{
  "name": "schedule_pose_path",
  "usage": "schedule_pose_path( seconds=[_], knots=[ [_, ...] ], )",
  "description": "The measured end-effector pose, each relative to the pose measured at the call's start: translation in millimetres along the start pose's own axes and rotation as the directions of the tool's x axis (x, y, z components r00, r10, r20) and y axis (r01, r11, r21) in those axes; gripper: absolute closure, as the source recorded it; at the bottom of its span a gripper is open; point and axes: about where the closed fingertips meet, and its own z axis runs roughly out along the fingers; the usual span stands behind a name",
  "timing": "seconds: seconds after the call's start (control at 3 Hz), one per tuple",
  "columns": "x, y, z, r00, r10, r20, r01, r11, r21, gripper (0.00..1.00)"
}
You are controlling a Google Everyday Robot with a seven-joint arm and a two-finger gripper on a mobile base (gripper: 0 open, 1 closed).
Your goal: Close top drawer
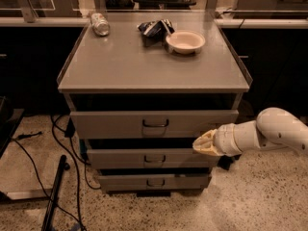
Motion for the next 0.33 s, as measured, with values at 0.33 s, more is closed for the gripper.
schedule_pose_path(
  seconds=[0.33],
  knots=[
    [-1.9, 57.3, -14.8, 0.996, 0.083, 0.006, -0.081, 0.9802, -0.181, 0.85]
  ],
)
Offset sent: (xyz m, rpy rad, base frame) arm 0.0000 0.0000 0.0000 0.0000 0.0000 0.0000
